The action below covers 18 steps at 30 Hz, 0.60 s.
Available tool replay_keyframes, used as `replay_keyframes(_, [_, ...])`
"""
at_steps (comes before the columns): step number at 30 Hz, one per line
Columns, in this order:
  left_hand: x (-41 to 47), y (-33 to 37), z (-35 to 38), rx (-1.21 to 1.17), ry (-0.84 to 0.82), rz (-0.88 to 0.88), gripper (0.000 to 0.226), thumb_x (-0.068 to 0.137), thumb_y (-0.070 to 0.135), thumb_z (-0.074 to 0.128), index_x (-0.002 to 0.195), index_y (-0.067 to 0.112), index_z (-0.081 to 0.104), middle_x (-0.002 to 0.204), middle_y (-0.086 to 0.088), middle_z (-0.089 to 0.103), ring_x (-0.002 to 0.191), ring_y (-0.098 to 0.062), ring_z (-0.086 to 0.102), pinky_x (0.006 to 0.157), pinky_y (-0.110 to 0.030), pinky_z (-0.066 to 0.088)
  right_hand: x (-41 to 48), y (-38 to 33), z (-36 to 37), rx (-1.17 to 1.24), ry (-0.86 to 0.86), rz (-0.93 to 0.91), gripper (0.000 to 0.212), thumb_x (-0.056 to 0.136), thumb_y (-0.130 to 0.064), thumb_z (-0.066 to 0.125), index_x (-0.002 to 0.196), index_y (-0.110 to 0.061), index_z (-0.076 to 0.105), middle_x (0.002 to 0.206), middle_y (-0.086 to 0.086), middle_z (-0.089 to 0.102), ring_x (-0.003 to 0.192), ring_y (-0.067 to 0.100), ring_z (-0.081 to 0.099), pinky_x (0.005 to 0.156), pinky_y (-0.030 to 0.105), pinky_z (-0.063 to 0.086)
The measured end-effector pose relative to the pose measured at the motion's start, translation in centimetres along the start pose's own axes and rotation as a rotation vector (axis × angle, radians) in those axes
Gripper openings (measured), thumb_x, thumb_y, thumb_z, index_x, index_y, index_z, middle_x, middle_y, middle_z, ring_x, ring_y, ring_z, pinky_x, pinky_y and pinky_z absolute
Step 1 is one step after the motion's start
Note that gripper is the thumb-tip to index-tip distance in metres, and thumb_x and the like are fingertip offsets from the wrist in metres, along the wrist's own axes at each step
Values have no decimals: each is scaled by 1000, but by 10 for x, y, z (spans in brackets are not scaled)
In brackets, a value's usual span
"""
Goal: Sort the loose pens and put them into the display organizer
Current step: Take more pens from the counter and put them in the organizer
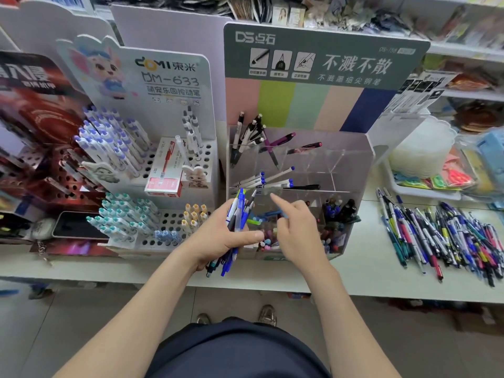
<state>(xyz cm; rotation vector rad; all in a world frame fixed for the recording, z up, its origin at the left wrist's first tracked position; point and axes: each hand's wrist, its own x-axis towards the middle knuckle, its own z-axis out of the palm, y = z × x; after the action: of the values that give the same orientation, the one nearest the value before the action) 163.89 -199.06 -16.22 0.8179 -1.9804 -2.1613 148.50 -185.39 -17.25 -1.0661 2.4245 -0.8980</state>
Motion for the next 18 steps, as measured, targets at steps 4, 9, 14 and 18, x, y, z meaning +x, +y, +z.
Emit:
replay_keyframes(4, [-1,-1,1,-47,22,-2,55,86,19,90,130,24,57,77,-8,62,64,-23,55,61,-34,53,12,-4,-1,-232,-95,18,60,105,-12,57,160,-32,44,129,5,69,112,29,64,93,41,55])
replay_keyframes(9, [-2,-1,3,-71,4,-10,56,88,13,87,131,23,54,80,-9,60,61,-21,52,56,-32,51,25,-11,-9,-355,-146,44,51,99,-18,69,149,-22,59,140,5,66,129,30,58,101,42,52])
replay_keyframes(14, [-1,-5,5,-87,4,-17,58,88,6,84,132,26,52,85,-8,61,67,-18,56,59,-31,52,19,-15,-7,-145,12,-25,35,96,-26,70,130,-19,72,123,-1,73,107,16,68,94,22,43])
replay_keyframes(18, [-1,-1,7,-77,26,-18,64,86,5,85,134,29,51,87,-7,64,70,-16,60,60,-31,52,-1,-30,-12,280,262,-121,1,94,-22,76,93,-22,75,80,-10,73,73,10,68,69,22,54])
